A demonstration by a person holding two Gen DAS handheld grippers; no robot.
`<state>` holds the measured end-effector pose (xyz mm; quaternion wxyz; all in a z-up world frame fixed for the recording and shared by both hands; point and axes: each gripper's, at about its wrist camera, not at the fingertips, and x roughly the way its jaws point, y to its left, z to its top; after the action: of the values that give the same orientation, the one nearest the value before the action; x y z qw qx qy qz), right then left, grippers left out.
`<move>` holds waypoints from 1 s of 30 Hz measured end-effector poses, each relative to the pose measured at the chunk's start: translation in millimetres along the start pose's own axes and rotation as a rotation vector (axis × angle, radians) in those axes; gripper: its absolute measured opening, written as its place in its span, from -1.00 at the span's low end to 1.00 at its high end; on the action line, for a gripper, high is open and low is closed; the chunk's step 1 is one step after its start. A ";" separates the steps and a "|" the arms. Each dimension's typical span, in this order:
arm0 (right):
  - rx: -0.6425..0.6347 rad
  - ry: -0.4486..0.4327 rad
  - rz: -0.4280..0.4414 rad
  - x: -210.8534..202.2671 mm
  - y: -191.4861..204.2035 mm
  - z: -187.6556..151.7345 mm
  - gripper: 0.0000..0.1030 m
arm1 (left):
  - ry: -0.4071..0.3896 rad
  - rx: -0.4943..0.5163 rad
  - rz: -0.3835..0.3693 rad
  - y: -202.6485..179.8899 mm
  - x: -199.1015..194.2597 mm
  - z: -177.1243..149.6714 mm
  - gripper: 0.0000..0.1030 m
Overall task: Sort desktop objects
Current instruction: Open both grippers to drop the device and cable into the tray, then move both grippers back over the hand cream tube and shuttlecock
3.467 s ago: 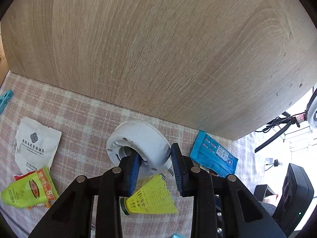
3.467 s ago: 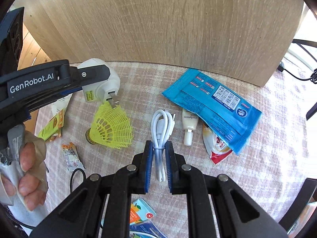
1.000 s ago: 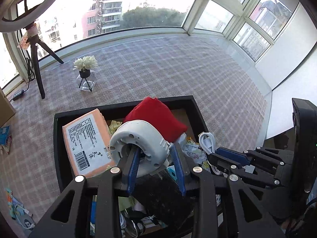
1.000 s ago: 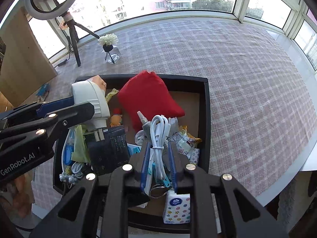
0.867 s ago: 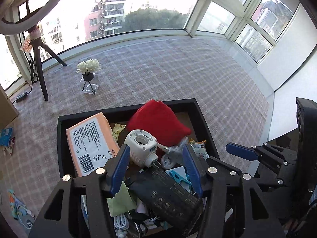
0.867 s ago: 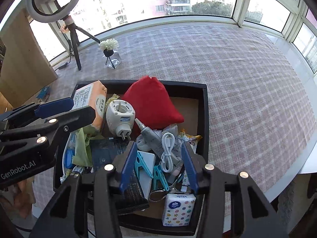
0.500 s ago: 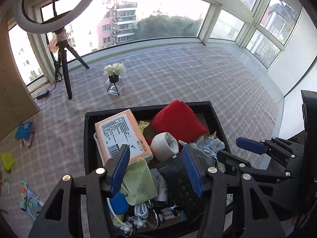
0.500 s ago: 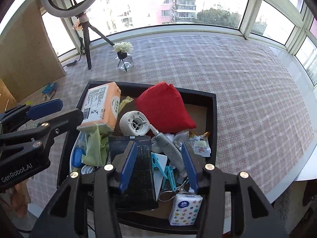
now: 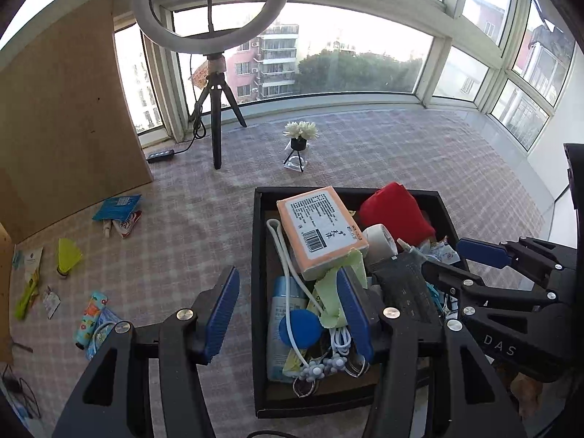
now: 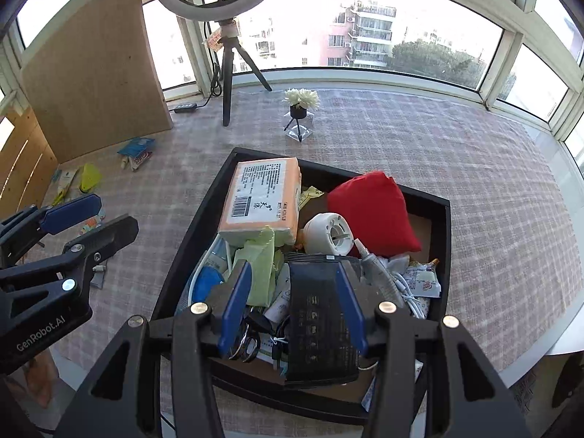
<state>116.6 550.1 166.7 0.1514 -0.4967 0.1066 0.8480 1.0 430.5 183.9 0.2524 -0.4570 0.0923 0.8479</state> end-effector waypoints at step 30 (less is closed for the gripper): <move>-0.288 -0.063 0.062 11.6 187.7 18.5 0.02 | 0.018 -0.284 0.196 192.3 -50.2 -76.9 0.04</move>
<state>28.2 383.1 171.2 0.0557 -0.4829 -0.0055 0.8739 -18.7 219.0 167.4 0.1006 -0.4845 0.0182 0.8688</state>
